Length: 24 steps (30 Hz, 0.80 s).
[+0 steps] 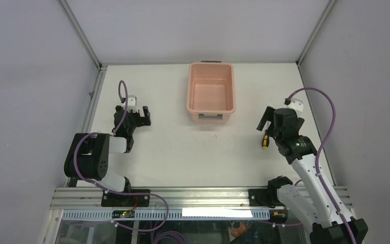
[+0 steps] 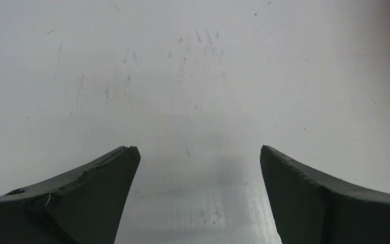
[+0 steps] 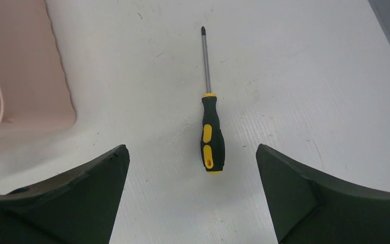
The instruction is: Put the screwdriver in the bin
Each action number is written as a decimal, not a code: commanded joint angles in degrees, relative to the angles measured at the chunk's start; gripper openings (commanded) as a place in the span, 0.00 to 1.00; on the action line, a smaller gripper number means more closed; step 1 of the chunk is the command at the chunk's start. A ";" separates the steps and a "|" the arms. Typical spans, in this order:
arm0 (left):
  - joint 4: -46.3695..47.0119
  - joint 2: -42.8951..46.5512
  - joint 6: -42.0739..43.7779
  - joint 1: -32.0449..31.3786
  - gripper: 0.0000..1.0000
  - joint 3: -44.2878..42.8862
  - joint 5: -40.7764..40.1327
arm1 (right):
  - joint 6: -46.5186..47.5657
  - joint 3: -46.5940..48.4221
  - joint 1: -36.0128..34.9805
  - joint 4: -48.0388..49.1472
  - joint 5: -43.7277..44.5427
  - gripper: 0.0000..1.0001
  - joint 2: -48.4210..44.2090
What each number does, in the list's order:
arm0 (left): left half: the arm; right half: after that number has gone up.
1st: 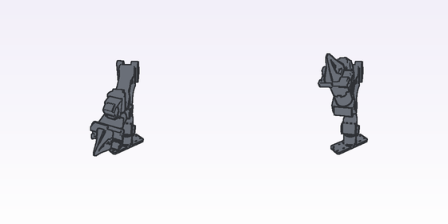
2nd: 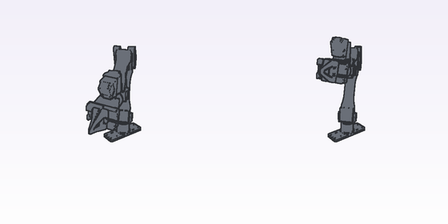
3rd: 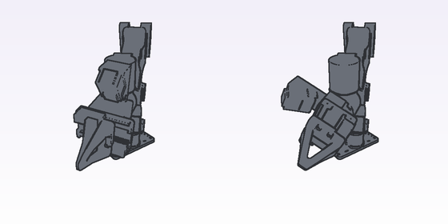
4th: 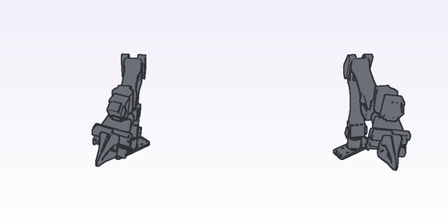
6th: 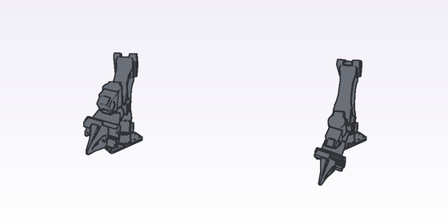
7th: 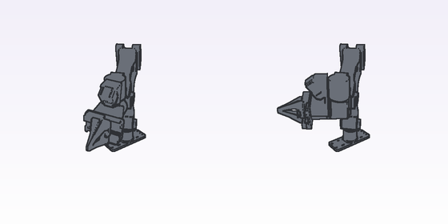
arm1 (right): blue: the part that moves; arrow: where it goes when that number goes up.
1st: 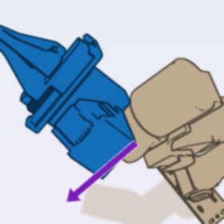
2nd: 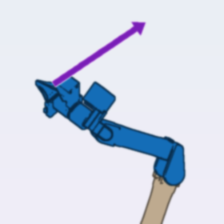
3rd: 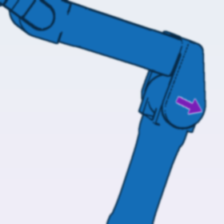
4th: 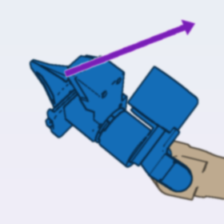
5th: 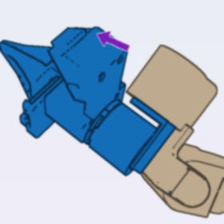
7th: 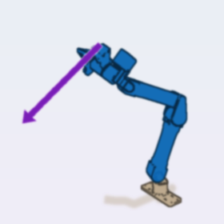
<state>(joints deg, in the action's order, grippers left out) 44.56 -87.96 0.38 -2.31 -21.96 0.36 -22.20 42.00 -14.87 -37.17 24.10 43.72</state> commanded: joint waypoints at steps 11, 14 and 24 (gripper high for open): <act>1.50 1.65 -0.91 -0.45 0.99 -0.02 0.43 | -1.43 16.24 1.71 -8.99 2.53 0.99 16.17; 1.52 1.61 -0.91 -0.46 0.99 -0.04 0.43 | -0.25 18.35 4.10 -9.48 -1.62 0.99 22.31; 1.54 1.61 -0.91 -0.42 0.99 -0.02 0.43 | 2.63 16.79 11.51 -5.27 -12.47 0.99 36.73</act>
<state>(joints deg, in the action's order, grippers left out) 44.56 -87.96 0.40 -2.31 -21.96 0.38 -21.52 58.81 -5.04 -45.08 17.15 78.15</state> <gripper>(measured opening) 0.992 0.993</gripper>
